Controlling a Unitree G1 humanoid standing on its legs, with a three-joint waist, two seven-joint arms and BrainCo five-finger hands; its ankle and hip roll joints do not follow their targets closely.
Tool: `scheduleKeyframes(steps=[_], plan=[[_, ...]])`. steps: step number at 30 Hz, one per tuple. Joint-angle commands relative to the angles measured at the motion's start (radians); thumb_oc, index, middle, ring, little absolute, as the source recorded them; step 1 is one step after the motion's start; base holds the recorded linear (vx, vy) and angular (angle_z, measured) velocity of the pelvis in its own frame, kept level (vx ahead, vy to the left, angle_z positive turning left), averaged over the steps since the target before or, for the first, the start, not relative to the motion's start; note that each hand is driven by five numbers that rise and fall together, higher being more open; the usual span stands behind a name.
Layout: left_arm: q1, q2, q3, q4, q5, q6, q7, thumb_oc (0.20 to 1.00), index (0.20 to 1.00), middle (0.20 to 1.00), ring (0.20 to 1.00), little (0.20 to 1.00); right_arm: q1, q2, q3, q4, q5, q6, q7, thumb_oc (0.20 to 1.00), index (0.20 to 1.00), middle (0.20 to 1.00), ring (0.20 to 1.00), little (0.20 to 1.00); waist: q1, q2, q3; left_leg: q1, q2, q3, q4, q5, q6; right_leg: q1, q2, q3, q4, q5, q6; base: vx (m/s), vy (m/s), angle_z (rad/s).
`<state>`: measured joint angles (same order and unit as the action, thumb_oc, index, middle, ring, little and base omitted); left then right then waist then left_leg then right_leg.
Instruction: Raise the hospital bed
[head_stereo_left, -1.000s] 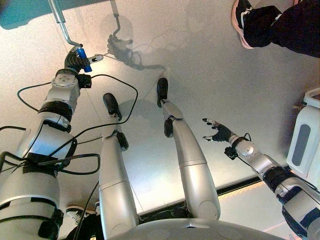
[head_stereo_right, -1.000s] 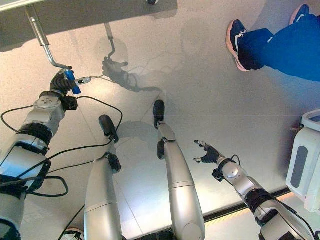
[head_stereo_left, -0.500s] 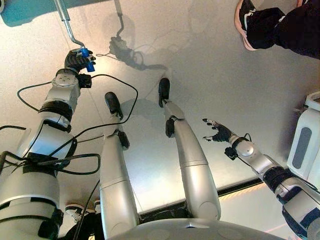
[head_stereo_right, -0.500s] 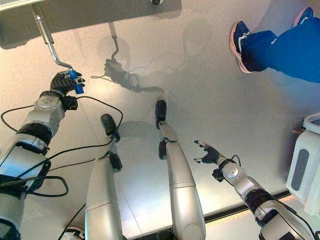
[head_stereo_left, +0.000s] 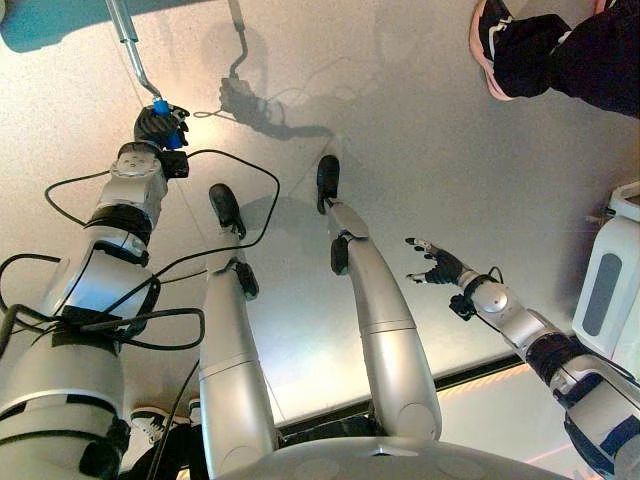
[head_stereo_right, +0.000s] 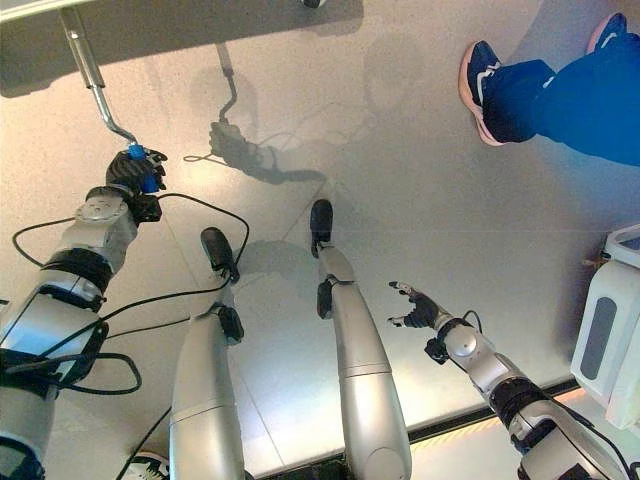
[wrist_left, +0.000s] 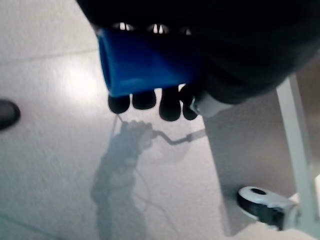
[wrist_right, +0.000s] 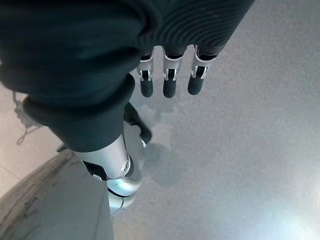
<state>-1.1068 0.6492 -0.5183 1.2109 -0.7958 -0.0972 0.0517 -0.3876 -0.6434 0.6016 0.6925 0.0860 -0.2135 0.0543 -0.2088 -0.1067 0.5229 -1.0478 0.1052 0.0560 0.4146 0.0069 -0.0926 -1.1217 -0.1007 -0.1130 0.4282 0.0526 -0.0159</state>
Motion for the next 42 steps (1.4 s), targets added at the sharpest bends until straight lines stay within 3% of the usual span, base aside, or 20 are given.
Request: scheduleKeyframes(steps=[1, 11, 12, 30, 33, 34, 36, 39, 42], plan=[[0.054, 0.008, 0.057, -0.117, -0.096, -0.064, 0.01, 0.2, 0.2, 0.2, 0.2, 0.2, 0.097, -0.043, 0.036, -0.024, -0.01, -0.007, -0.015, 1.0, 1.0, 1.0, 1.0, 1.0, 0.002, -0.023, -0.003, -0.006, -0.002, -0.031, 0.126, -0.047, 0.006, 0.007, -0.005, 0.052, 0.047, 0.005, 0.133, 0.0, 0.0, 0.0], [0.107, -0.006, 0.055, -0.215, -0.177, -0.079, 0.014, 0.2, 0.2, 0.2, 0.2, 0.2, 0.11, -0.056, 0.034, -0.043, -0.016, -0.005, -0.026, 1.0, 1.0, 1.0, 1.0, 1.0, 0.002, -0.029, -0.003, -0.004, -0.004, -0.032, 0.124, -0.045, 0.005, 0.008, -0.006, 0.051, 0.046, 0.005, 0.132, 0.0, 0.0, 0.0], [0.164, -0.02, 0.074, -0.299, -0.257, -0.095, 0.017, 0.2, 0.2, 0.2, 0.2, 0.2, 0.122, -0.061, 0.026, -0.059, -0.021, -0.005, -0.04, 1.0, 1.0, 1.0, 1.0, 1.0, 0.003, -0.032, -0.003, -0.005, -0.005, -0.031, 0.123, -0.045, 0.004, 0.006, -0.006, 0.05, 0.048, 0.004, 0.131, 0.0, 0.0, 0.0], [0.234, -0.026, 0.004, -0.449, -0.234, -0.117, 0.024, 0.2, 0.2, 0.2, 0.2, 0.2, 0.143, -0.093, 0.008, -0.1, -0.048, -0.006, -0.068, 1.0, 1.0, 1.0, 1.0, 1.0, 0.003, -0.028, -0.003, -0.007, -0.008, -0.028, 0.125, -0.038, 0.002, 0.004, -0.009, 0.052, 0.052, 0.007, 0.131, 0.0, 0.0, 0.0], [0.226, -0.027, -0.019, -0.464, -0.227, -0.119, 0.023, 0.2, 0.2, 0.2, 0.2, 0.2, 0.142, -0.096, 0.013, -0.103, -0.051, -0.005, -0.066, 1.0, 1.0, 1.0, 1.0, 1.0, 0.002, -0.027, -0.003, -0.005, -0.007, -0.026, 0.123, -0.037, 0.001, 0.005, -0.009, 0.053, 0.053, 0.009, 0.131, 0.0, 0.0, 0.0], [0.198, -0.042, -0.085, -0.518, -0.209, -0.129, 0.022, 0.2, 0.2, 0.2, 0.2, 0.2, 0.136, -0.11, 0.03, -0.123, -0.054, -0.003, -0.06, 1.0, 1.0, 1.0, 1.0, 1.0, -0.004, -0.028, -0.003, 0.001, -0.005, -0.026, 0.115, -0.032, 0.0, 0.005, -0.007, 0.054, 0.052, 0.011, 0.132, 0.0, 0.0, 0.0], [0.177, -0.052, -0.126, -0.554, -0.206, -0.134, 0.015, 0.2, 0.2, 0.2, 0.2, 0.2, 0.134, -0.122, 0.037, -0.128, -0.059, -0.002, -0.058, 1.0, 1.0, 1.0, 1.0, 1.0, -0.006, -0.028, -0.003, 0.006, -0.002, -0.023, 0.108, -0.029, -0.002, 0.006, -0.006, 0.055, 0.051, 0.012, 0.132, 0.0, 0.0, 0.0], [0.169, -0.054, -0.14, -0.573, -0.21, -0.139, 0.012, 0.2, 0.2, 0.2, 0.2, 0.2, 0.136, -0.128, 0.037, -0.135, -0.063, -0.003, -0.058, 1.0, 1.0, 1.0, 1.0, 1.0, -0.007, -0.028, -0.003, 0.009, -0.001, -0.022, 0.104, -0.027, -0.003, 0.008, -0.006, 0.056, 0.05, 0.012, 0.132, 0.0, -0.007, -0.01], [0.123, -0.027, -0.23, -0.717, -0.23, -0.159, -0.008, 0.2, 0.2, 0.2, 0.2, 0.2, 0.149, -0.149, 0.035, -0.142, -0.077, -0.003, -0.057, 1.0, 1.0, 1.0, 1.0, 1.0, -0.013, -0.019, -0.003, 0.015, 0.0, -0.019, 0.096, -0.02, -0.005, 0.01, -0.005, 0.057, 0.046, 0.014, 0.131, -0.01, -0.015, -0.02]])
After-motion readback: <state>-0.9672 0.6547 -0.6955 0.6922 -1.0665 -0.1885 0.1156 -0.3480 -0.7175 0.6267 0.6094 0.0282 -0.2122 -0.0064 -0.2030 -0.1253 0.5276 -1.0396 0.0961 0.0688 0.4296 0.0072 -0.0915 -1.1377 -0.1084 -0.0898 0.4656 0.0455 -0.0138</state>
